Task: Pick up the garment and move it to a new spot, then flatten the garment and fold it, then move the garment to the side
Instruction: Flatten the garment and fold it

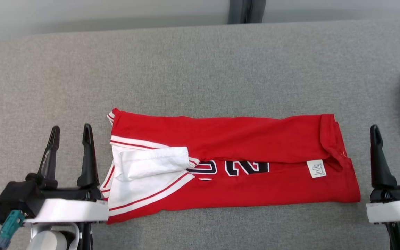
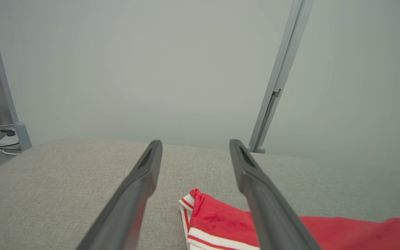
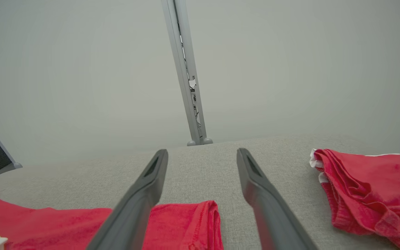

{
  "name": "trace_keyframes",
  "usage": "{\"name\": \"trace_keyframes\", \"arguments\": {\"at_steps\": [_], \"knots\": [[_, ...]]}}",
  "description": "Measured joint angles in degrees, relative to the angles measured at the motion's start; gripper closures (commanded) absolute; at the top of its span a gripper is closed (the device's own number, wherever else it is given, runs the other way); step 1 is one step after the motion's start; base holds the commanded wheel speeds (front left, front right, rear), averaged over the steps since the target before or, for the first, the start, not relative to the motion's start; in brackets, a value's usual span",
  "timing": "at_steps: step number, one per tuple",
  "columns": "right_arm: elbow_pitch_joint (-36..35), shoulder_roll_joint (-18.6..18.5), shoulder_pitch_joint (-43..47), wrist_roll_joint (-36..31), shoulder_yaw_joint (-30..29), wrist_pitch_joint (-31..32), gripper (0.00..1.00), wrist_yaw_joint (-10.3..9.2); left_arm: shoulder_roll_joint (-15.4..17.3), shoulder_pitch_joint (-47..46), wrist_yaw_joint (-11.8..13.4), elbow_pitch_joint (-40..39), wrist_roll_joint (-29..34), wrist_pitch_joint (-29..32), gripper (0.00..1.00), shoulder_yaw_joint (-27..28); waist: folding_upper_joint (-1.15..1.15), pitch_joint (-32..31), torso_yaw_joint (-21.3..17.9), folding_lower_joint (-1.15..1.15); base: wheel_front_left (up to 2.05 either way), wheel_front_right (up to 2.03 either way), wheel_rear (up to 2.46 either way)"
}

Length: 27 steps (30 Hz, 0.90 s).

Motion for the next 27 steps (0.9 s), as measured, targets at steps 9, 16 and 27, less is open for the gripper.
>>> {"name": "trace_keyframes", "arguments": {"at_steps": [9, 16, 27], "knots": [[0.58, 0.88, 3.70, -3.12, 0.24, 1.64, 0.00, 0.00, 0.81, 2.88, -3.11, 3.72, 3.39, 0.00, 0.00, 0.58, 0.00, -4.05, -0.37, 0.00, 0.00, 0.00, 0.00], [1.14, 1.11, 4.39, -3.32, 0.01, 2.11, 0.00, 0.00, -0.25, 3.41, -5.33, 6.00, 4.03, 0.00, 0.00, 1.74, 0.00, -4.74, -0.06, 0.00, 0.00, 0.00, 0.00], [2.23, 1.04, 3.91, -3.32, -1.53, 2.55, 0.00, 0.00, -1.14, 2.54, -7.11, 7.72, 4.99, 0.00, 0.00, 2.13, 0.00, -4.13, 1.06, 0.00, 0.00, 0.00, 0.00]]}}
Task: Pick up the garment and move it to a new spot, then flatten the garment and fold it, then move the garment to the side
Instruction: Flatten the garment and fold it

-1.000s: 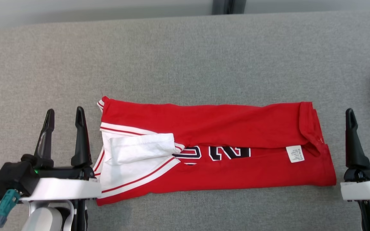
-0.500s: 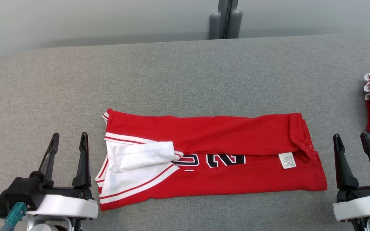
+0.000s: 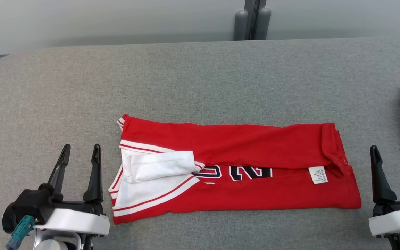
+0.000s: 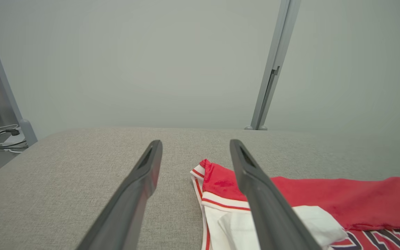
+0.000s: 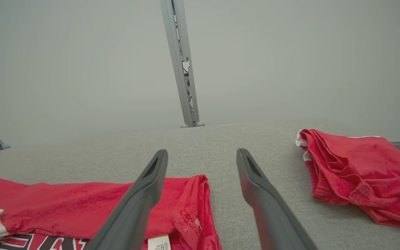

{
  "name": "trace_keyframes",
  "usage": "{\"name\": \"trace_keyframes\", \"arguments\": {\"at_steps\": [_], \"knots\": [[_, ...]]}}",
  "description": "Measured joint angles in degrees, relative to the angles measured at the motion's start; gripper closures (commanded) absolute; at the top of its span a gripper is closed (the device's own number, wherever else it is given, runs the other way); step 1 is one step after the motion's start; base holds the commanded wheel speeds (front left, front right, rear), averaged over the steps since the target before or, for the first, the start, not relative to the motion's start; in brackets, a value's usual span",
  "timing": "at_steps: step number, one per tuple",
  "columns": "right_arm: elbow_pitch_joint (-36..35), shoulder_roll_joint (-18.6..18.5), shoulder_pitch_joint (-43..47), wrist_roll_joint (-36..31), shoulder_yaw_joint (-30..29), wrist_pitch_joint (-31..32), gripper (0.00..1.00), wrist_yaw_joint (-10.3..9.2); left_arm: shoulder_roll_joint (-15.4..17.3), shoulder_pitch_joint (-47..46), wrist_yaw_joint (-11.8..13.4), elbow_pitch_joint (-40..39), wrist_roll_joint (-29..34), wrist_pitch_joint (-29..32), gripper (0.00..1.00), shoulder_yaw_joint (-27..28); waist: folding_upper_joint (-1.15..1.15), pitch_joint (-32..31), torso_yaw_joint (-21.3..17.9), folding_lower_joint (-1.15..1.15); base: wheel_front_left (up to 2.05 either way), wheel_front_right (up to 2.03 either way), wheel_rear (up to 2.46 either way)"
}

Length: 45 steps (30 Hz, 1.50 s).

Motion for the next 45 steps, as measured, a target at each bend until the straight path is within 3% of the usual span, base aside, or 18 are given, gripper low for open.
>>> {"name": "trace_keyframes", "arguments": {"at_steps": [7, 19, 27, 28, 29, 30, 40, 45], "knots": [[7.76, -1.42, -3.48, 0.52, -0.99, -0.03, 0.00, 0.00, -1.25, -3.01, -1.45, 0.56, 0.69, 0.00, 0.00, -0.54, 0.00, 1.83, 1.97, 0.00, 0.00, 0.00, 0.00], [26.07, -2.54, -10.79, 4.65, 4.14, -0.02, 0.00, 0.00, -3.74, -6.91, -3.64, 2.30, 2.78, 0.00, 0.00, -0.49, 0.00, 6.16, 4.79, 0.00, 0.00, 0.00, 0.00], [31.08, -3.47, -13.46, 11.16, 7.91, 1.10, 0.00, 0.01, -4.69, -7.53, -4.88, 2.68, 3.88, 0.00, 0.00, 0.79, 0.00, 6.90, 4.60, 0.00, 0.00, 0.00, 0.00], [31.32, -3.71, -13.79, 12.05, 8.75, 1.36, 0.58, 0.01, -4.74, -7.56, -4.97, 2.74, 4.12, 0.00, 0.00, 0.96, 0.00, 7.01, 4.52, 0.00, 0.00, 0.00, 0.00], [31.34, -4.01, -14.10, 12.79, 9.39, 1.60, 0.86, 0.00, -4.81, -7.61, -5.00, 2.76, 4.21, 0.00, 0.00, 1.12, 0.00, 7.11, 4.43, 0.00, 0.00, 0.00, 0.00], [31.39, -4.32, -14.34, 13.39, 9.89, 1.59, 1.00, 0.00, -4.90, -7.70, -5.05, 2.79, 4.23, 0.00, 0.00, 1.26, 0.00, 7.22, 4.33, 0.00, 0.00, 0.00, 0.00], [31.26, -7.27, -14.82, 17.42, 12.10, 0.35, 1.00, 0.30, -5.55, -7.79, -5.73, 2.97, 5.24, 0.00, 0.00, 3.13, 0.00, 6.82, 2.95, 0.00, 0.00, 0.00, 0.00], [31.43, -11.51, -13.67, 17.91, 9.77, -0.80, 1.00, 0.25, -5.98, -7.71, -6.06, 3.05, 5.73, 0.00, 0.00, 3.71, 0.00, 6.40, 2.24, 0.00, 0.00, 0.00, 0.00]]}}
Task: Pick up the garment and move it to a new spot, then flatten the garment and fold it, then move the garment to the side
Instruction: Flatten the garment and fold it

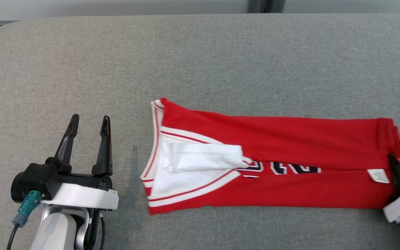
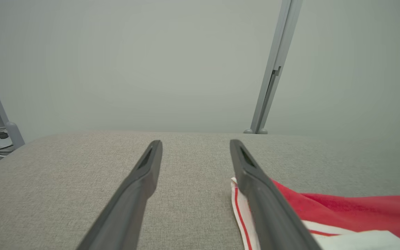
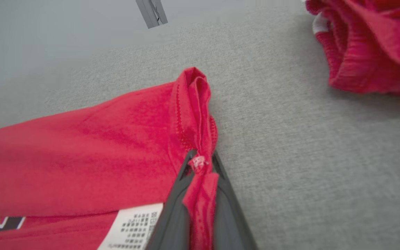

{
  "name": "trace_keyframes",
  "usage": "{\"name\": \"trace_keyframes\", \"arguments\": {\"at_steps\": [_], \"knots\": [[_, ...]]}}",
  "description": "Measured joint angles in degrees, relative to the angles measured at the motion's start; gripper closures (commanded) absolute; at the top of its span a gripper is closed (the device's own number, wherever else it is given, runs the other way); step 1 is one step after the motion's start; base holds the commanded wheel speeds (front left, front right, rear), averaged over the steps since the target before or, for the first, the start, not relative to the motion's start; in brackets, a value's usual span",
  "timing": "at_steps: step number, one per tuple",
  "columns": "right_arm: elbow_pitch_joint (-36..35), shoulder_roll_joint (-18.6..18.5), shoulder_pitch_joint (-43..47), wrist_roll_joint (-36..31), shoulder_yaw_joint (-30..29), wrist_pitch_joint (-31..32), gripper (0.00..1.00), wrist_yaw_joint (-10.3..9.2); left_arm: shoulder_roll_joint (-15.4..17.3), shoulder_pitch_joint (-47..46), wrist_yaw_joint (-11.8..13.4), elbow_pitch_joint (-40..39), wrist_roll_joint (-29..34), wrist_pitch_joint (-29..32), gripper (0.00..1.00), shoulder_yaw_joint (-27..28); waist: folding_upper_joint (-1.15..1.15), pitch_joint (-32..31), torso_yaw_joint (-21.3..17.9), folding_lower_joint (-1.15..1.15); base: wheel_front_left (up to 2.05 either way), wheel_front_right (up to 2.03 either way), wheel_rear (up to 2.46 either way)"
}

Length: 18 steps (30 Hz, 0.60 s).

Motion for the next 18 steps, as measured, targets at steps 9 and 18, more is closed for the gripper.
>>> {"name": "trace_keyframes", "arguments": {"at_steps": [9, 18], "knots": [[-3.36, -5.43, 1.37, -1.19, -4.30, 0.49, 1.00, -0.24, -0.52, 0.22, -0.62, 0.20, 0.86, -0.01, 0.00, 0.67, 0.00, -0.60, -0.73, 0.00, 0.00, 0.00, 0.00], [-23.91, 1.98, 0.86, -4.92, 3.02, 8.35, 1.00, -0.25, -1.01, 0.85, -1.25, 0.57, 1.21, -0.01, 0.00, 1.03, 0.00, -1.88, -1.12, 0.00, 0.00, 0.00, 0.00]]}}
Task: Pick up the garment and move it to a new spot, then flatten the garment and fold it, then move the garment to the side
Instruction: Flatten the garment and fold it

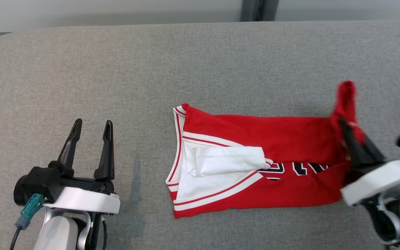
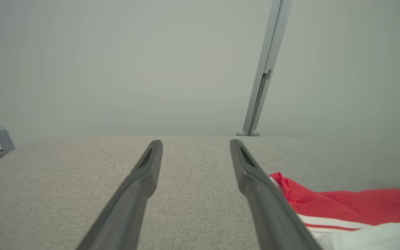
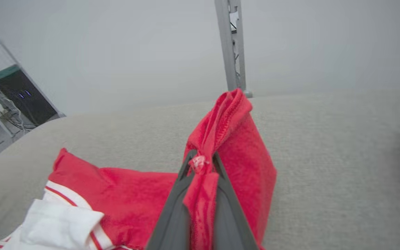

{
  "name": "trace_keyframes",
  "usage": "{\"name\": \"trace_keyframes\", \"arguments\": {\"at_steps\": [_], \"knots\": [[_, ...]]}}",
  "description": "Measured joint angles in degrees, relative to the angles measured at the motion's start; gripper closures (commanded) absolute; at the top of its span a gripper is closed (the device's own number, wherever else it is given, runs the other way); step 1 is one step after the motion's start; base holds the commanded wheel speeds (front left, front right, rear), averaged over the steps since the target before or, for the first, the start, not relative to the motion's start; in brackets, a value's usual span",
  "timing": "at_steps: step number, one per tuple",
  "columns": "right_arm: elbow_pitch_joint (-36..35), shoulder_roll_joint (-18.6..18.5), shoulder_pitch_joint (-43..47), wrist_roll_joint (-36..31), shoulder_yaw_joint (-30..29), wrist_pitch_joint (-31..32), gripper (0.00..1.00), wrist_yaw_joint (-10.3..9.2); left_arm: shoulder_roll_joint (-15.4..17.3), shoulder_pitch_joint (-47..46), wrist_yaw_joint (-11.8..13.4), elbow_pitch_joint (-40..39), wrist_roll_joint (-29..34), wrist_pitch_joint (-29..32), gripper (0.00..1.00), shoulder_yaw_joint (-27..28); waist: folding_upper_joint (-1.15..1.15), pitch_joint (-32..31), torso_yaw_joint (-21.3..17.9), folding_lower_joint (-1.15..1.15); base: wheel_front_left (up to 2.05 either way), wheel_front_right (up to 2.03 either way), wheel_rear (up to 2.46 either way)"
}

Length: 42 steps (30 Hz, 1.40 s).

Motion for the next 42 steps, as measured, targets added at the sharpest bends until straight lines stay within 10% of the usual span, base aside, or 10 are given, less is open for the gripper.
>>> {"name": "trace_keyframes", "arguments": {"at_steps": [12, 27, 28, 29, 42], "knots": [[-4.02, 12.81, -5.83, 0.67, 16.46, 5.23, 1.00, 0.00, -1.03, -0.62, -0.78, 0.83, 0.44, 0.01, 0.00, -1.01, 0.00, -0.61, 2.74, 0.00, 0.00, 0.00, 0.00], [16.03, 14.10, -15.47, 11.49, 31.29, -7.45, 1.00, -0.01, -2.16, -1.99, -1.76, 2.16, 1.12, 0.00, 0.00, -2.41, 0.00, 0.71, 6.04, 0.00, 0.00, 0.00, 0.00], [17.16, 14.08, -16.08, 12.21, 32.08, -7.82, 0.68, -0.01, -2.23, -2.08, -1.77, 2.25, 1.13, 0.00, 0.00, -2.45, 0.00, 0.81, 6.14, 0.00, 0.00, 0.00, 0.00], [17.97, 14.07, -16.69, 12.70, 32.85, -8.45, 0.00, -0.01, -2.29, -2.13, -1.91, 2.31, 1.13, 0.01, 0.00, -2.47, 0.00, 0.90, 6.22, 0.00, 0.00, 0.00, 0.00], [15.67, 13.55, -20.75, 10.00, 28.25, -14.24, 0.00, 0.00, -2.59, -1.94, -2.19, 2.11, 1.83, 0.01, 0.00, -0.78, 0.00, 0.50, 3.79, 0.00, 0.00, 0.00, 0.00]]}}
